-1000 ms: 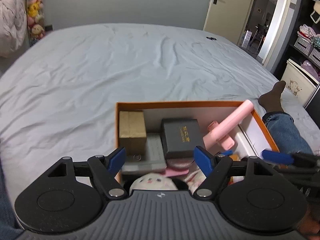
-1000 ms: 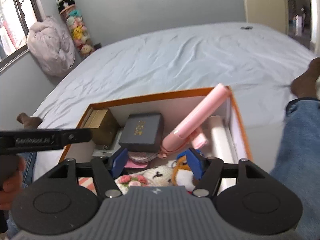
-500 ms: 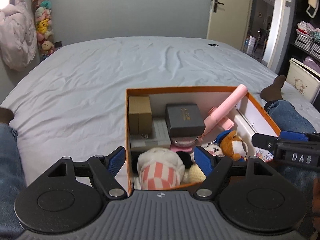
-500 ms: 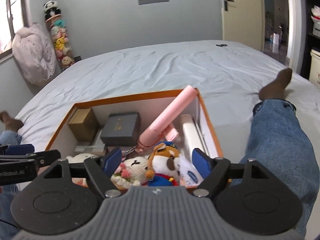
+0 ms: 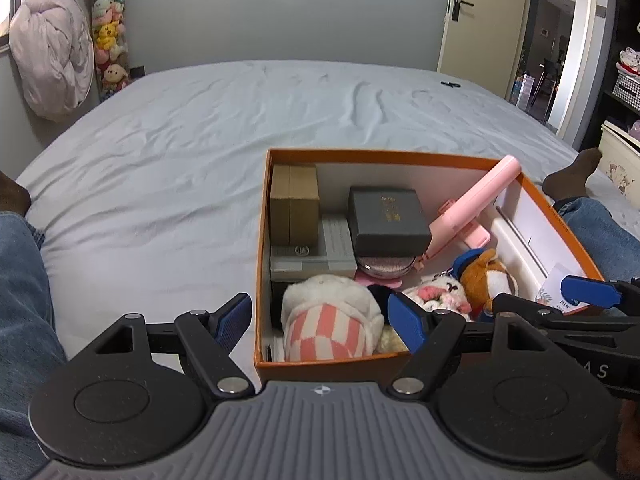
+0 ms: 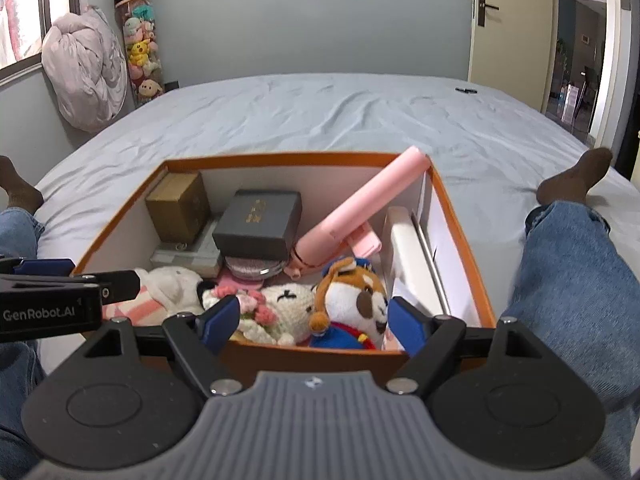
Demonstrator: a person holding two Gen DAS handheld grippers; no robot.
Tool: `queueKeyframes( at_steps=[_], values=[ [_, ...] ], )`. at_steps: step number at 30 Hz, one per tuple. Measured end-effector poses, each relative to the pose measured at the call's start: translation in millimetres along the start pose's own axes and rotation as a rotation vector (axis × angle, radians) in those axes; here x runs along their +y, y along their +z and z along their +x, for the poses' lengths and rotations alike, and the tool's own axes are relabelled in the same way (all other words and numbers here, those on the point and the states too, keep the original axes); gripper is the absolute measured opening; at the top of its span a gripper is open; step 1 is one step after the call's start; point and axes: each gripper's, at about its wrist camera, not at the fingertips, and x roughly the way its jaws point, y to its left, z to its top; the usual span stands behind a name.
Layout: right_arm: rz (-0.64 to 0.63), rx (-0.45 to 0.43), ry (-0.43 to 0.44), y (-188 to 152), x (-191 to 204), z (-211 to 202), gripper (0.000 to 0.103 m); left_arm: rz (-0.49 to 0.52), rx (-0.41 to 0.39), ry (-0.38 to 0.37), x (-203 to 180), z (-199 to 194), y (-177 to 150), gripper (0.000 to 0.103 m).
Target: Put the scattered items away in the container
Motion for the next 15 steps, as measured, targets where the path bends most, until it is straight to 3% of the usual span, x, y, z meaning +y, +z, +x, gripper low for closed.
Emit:
queueKeyframes(
  at_steps=[15],
  values=[
    [0.002, -0.010, 0.001, -5.3, 3.9, 7.8, 0.088, -0.052, 0.040, 0.001, 6.4, 14.5, -8.4, 0.092]
  ],
)
